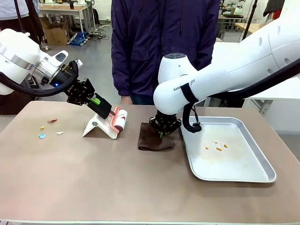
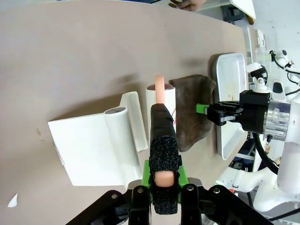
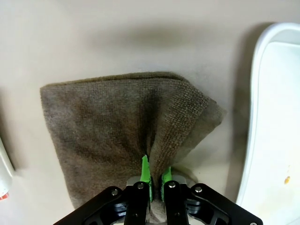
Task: Clean the surface of the table.
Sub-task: Hold the Lint Roller with your left hand and the towel with your right hand.
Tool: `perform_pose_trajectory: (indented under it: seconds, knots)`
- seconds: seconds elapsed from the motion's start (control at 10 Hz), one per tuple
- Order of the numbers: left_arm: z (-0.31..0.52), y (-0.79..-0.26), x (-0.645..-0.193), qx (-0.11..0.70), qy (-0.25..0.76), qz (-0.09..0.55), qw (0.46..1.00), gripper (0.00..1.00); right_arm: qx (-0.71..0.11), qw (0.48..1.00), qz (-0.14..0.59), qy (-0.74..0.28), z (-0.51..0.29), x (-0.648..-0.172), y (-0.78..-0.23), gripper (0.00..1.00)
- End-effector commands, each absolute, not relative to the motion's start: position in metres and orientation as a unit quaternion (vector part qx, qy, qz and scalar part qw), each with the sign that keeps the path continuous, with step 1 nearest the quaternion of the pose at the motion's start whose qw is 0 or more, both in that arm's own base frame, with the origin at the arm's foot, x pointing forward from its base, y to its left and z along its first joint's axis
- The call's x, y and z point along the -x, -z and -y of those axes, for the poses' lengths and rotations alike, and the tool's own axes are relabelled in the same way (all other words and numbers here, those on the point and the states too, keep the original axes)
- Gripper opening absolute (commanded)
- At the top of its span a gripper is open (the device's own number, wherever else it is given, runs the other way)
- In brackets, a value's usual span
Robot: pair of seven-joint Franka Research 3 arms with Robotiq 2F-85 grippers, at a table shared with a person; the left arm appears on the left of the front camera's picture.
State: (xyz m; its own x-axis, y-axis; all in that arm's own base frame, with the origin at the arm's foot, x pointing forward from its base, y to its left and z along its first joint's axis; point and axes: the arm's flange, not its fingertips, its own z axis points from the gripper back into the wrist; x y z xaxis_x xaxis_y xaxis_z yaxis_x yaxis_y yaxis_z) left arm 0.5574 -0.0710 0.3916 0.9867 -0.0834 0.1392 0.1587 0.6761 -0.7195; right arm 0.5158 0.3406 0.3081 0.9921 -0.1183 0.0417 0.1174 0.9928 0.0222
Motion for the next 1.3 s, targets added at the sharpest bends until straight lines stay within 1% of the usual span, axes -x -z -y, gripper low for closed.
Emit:
perform_pose_trajectory:
  seconds: [0.0,0.1,0.2,0.3,0.4,0.5,0.6,0.7,0.8,0.9,1.0,1.1,1.2]
  knots:
    - [0.07,-0.393,-0.548,0.415,0.071,0.065,0.905,0.0,-0.033,0.998,0.002,0.055,-0.33,-0.515,-0.296,0.0]
    - [0.07,-0.394,-0.548,0.419,0.071,0.066,0.903,0.0,-0.045,0.997,0.0,0.06,-0.326,-0.515,-0.298,0.0]
    - [0.067,-0.396,-0.547,0.441,0.072,0.073,0.892,0.0,-0.09,0.993,-0.006,0.077,-0.316,-0.515,-0.303,0.0]
    - [0.06,-0.398,-0.546,0.46,0.066,0.081,0.882,0.14,-0.155,0.985,-0.013,0.077,-0.304,-0.511,-0.309,0.0]
    - [0.051,-0.403,-0.543,0.476,0.061,0.089,0.873,0.14,-0.21,0.974,-0.017,0.077,-0.286,-0.505,-0.318,0.0]
    - [0.041,-0.408,-0.539,0.494,0.061,0.095,0.862,0.14,-0.286,0.957,-0.026,0.05,-0.269,-0.496,-0.329,0.0]
    - [0.027,-0.415,-0.534,0.53,0.071,0.084,0.841,0.14,-0.351,0.935,-0.038,0.029,-0.252,-0.488,-0.338,0.0]
    - [0.012,-0.421,-0.529,0.572,0.081,0.085,0.812,0.14,-0.414,0.909,-0.055,0.001,-0.237,-0.482,-0.344,0.0]
    - [-0.001,-0.426,-0.523,0.608,0.089,0.091,0.783,0.14,-0.454,0.889,-0.053,-0.005,-0.227,-0.477,-0.348,0.0]
    - [-0.017,-0.432,-0.517,0.655,0.097,0.062,0.747,0.14,-0.526,0.849,-0.042,0.023,-0.218,-0.473,-0.357,0.0]
    - [-0.036,-0.439,-0.511,0.687,0.089,-0.011,0.721,0.14,-0.596,0.798,-0.023,0.081,-0.211,-0.466,-0.369,0.0]
    - [-0.055,-0.446,-0.501,0.709,0.093,-0.057,0.697,0.14,-0.639,0.764,-0.022,0.093,-0.206,-0.456,-0.377,0.0]
    - [-0.074,-0.451,-0.487,0.712,0.069,-0.04,0.698,0.14,-0.678,0.729,-0.035,0.085,-0.197,-0.445,-0.383,0.0]
